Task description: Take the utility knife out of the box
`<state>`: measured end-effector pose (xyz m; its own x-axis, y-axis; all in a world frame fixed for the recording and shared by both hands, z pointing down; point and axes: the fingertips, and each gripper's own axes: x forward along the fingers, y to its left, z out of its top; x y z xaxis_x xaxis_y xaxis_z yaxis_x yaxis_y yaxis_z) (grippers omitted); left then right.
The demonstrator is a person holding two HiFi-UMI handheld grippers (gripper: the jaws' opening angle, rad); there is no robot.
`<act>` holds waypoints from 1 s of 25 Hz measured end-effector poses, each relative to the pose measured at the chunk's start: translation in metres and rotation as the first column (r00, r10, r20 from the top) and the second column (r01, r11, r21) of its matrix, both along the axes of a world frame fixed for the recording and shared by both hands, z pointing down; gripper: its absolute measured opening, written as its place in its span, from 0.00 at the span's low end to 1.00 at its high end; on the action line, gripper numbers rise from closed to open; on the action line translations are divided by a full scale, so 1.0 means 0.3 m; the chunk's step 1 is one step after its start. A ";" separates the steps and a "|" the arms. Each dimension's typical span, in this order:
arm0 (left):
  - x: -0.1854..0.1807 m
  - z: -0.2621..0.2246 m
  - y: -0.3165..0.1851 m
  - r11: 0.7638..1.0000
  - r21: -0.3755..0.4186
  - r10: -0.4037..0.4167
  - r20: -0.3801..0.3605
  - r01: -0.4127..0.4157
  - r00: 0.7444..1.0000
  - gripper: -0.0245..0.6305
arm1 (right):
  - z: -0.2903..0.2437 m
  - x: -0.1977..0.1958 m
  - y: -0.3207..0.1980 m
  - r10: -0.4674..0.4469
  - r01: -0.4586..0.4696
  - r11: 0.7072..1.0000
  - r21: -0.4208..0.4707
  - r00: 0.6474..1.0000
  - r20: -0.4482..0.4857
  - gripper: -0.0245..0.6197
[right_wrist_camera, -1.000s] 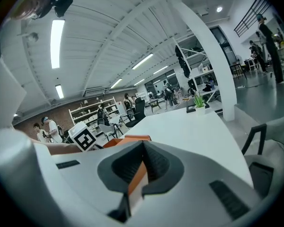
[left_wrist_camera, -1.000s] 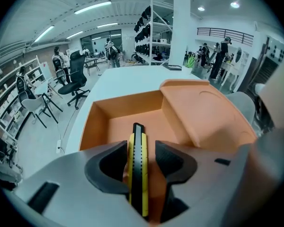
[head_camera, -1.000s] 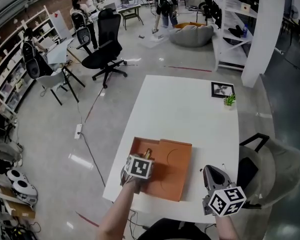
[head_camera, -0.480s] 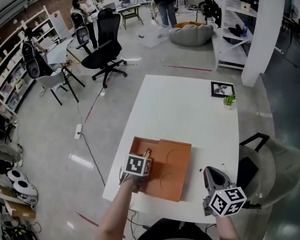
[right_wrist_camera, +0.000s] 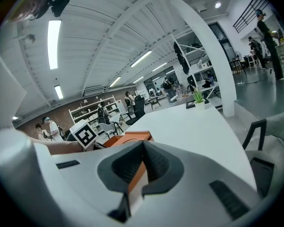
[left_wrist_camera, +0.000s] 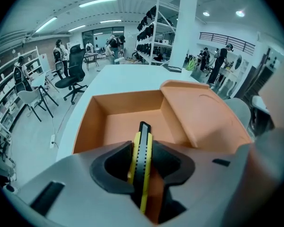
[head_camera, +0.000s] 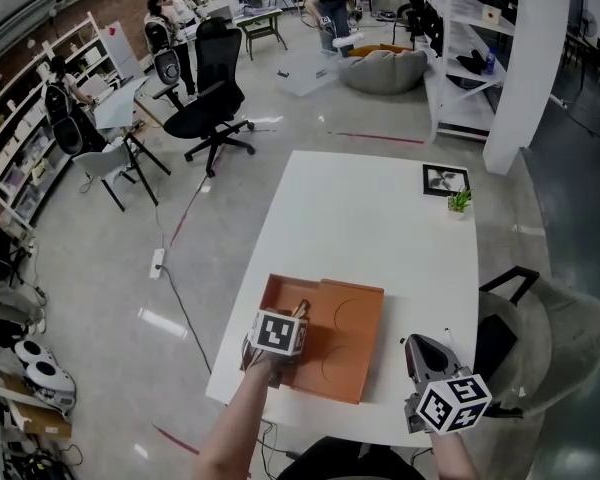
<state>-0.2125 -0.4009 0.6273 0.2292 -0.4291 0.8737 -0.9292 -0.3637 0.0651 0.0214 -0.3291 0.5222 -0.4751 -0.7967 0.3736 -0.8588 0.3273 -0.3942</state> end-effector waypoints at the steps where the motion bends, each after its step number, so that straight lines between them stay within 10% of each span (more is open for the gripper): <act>1: 0.003 -0.001 0.001 1.000 0.001 0.008 0.004 -0.008 1.000 0.24 | -0.002 -0.001 0.000 0.000 0.000 1.000 0.000 1.000 0.000 0.04; 25: 0.003 -0.125 -0.007 0.980 0.198 -0.005 0.012 0.003 1.000 0.21 | -0.020 0.035 0.023 0.007 -0.007 1.000 0.026 1.000 0.004 0.04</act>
